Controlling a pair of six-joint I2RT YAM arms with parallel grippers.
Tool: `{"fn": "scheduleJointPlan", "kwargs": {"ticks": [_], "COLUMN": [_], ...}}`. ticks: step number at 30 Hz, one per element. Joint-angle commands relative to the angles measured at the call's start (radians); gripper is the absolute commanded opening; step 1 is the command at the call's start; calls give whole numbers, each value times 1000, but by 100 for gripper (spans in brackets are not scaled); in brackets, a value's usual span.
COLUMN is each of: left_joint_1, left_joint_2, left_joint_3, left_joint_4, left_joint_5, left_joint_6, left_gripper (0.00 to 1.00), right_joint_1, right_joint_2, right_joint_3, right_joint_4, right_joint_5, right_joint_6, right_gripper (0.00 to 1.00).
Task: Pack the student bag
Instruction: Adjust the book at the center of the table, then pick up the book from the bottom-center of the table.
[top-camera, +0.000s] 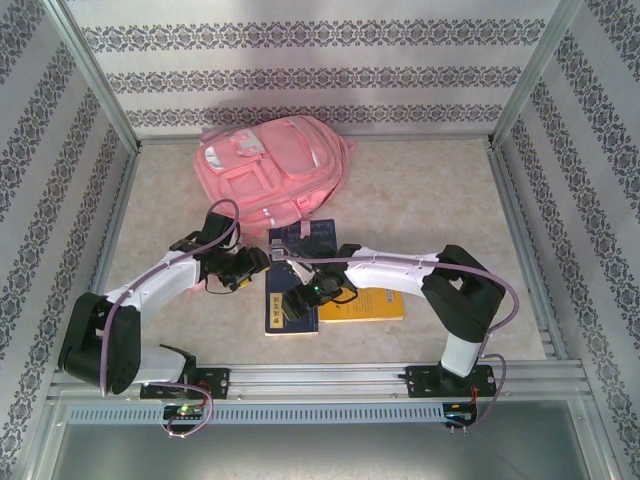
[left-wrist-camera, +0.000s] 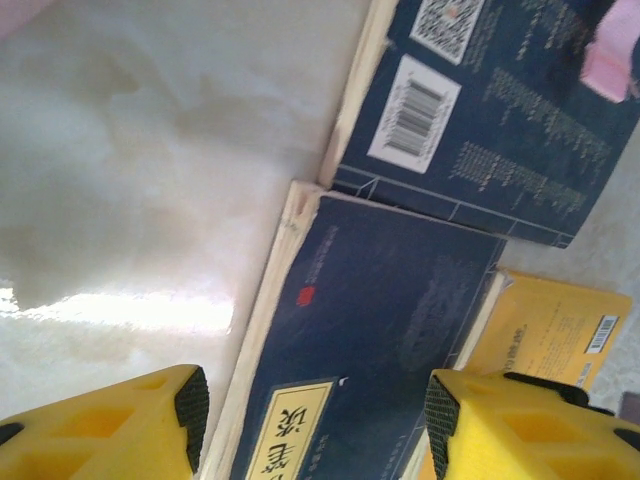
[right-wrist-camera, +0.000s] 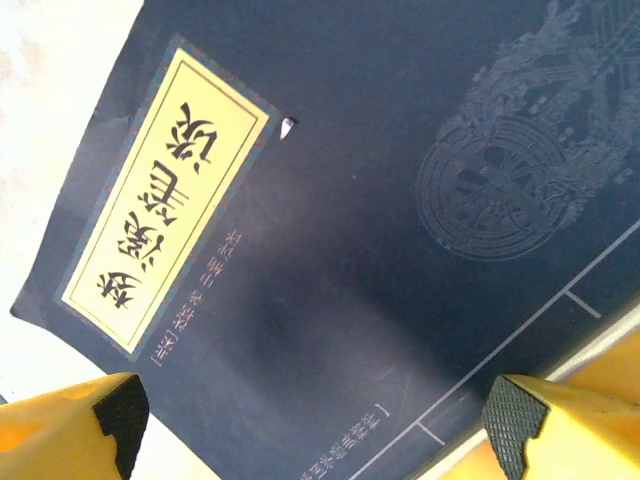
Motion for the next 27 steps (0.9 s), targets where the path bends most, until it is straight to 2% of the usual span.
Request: {"fn": "scheduleJointPlan", "kwargs": {"ticks": [1, 5, 7, 12, 17, 24, 27], "left_joint_1": [-19, -38, -47, -74, -87, -103, -109], "left_joint_2": [-35, -36, -24, 27, 37, 99, 119], "left_joint_3": [-21, -36, -46, -58, -80, -107, -110], "left_joint_4": [34, 40, 56, 81, 82, 162, 182], "left_joint_5": [-10, -7, 10, 63, 73, 103, 106], "left_joint_6": [-20, -14, -8, 18, 50, 37, 36], "left_gripper": [61, 62, 62, 60, 59, 55, 53], "right_joint_1": [-59, -125, -136, -130, -140, -154, -155], "right_joint_2": [43, 15, -12, -96, -98, 9, 37], "right_joint_3": [-74, -65, -55, -43, -41, -72, -74], "right_joint_4": [-51, -111, -118, -45, 9, 155, 159], "right_joint_5": [187, 349, 364, 79, -177, -316, -297], "right_joint_6": [40, 36, 24, 6, 81, 216, 226], "right_gripper": [91, 93, 93, 92, 89, 84, 82]}}
